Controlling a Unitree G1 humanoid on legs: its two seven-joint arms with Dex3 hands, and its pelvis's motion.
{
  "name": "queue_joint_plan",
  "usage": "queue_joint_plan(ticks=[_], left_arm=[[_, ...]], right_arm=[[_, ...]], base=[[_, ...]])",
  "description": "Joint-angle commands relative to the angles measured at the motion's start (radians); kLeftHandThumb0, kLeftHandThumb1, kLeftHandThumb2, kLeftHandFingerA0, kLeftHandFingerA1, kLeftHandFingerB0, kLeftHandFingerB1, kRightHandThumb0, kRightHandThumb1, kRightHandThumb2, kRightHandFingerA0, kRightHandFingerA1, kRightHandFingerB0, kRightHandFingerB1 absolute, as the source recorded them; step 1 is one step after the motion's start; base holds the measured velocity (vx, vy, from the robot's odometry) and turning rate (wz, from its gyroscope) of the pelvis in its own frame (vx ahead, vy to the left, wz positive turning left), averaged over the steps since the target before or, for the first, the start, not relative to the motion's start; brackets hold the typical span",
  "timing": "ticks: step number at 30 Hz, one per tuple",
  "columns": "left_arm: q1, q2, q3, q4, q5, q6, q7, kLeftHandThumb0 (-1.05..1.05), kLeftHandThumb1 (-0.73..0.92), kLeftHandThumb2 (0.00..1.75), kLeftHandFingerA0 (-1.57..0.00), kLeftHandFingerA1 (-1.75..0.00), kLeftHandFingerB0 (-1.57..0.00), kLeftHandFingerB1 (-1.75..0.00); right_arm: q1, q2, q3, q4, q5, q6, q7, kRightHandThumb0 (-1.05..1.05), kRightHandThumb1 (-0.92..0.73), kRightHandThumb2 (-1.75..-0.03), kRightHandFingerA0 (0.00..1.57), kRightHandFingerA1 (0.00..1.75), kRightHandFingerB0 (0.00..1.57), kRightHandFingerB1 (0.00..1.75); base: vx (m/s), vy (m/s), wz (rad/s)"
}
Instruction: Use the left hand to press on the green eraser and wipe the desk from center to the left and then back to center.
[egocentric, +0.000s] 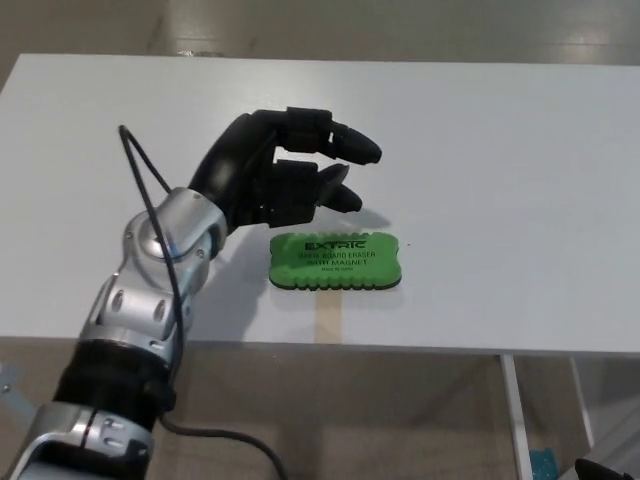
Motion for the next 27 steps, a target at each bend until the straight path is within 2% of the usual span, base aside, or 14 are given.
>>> queue_joint_plan(ticks=[1,6,7,20,21,27], left_arm=[[-0.019,-0.042,0.004,0.050,0.036,-0.058,0.036,-0.19,0.82,0.65,-1.01,-0.71,-0.91,-0.65],[-0.025,-0.076,0.004,0.080,0.053,-0.061,0.067,-0.19,0.82,0.64,-1.01,-0.71,-0.91,-0.65],[-0.026,-0.078,0.003,0.084,0.057,-0.064,0.070,-0.19,0.82,0.65,-1.01,-0.72,-0.91,-0.65],[-0.062,-0.130,0.054,0.215,0.055,-0.077,0.112,-0.20,0.84,0.65,-1.01,-0.73,-0.92,-0.66],[-0.059,-0.131,0.056,0.222,0.058,-0.082,0.114,-0.20,0.85,0.65,-1.01,-0.73,-0.91,-0.68],[-0.065,-0.124,0.069,0.281,0.066,-0.106,0.113,-0.20,0.85,0.65,-1.01,-0.73,-0.91,-0.67]], right_arm=[[0.003,0.000,0.005,0.002,-0.001,-0.006,-0.009,-0.37,-0.75,-0.63,0.59,0.51,0.61,0.44],[0.003,0.000,0.005,0.001,0.002,0.001,-0.010,-0.38,-0.75,-0.63,0.58,0.50,0.61,0.41],[0.003,-0.001,0.005,0.002,0.002,0.002,-0.010,-0.35,-0.62,-1.00,0.53,0.65,0.49,0.59],[0.001,0.001,0.007,0.002,0.005,0.002,-0.007,-0.39,-0.64,-1.00,0.48,0.62,0.54,0.60],[0.002,0.002,0.005,0.001,0.006,-0.001,-0.006,-0.39,-0.75,-0.63,0.56,0.52,0.63,0.42],[0.001,0.001,0.003,-0.002,0.010,-0.006,-0.001,-0.39,-0.76,-0.64,0.56,0.52,0.64,0.43]], base=[[0.00,0.000,0.00],[0.00,0.000,0.00],[0.00,0.000,0.00],[0.00,0.000,0.00],[0.00,0.000,0.00],[0.00,0.000,0.00]])
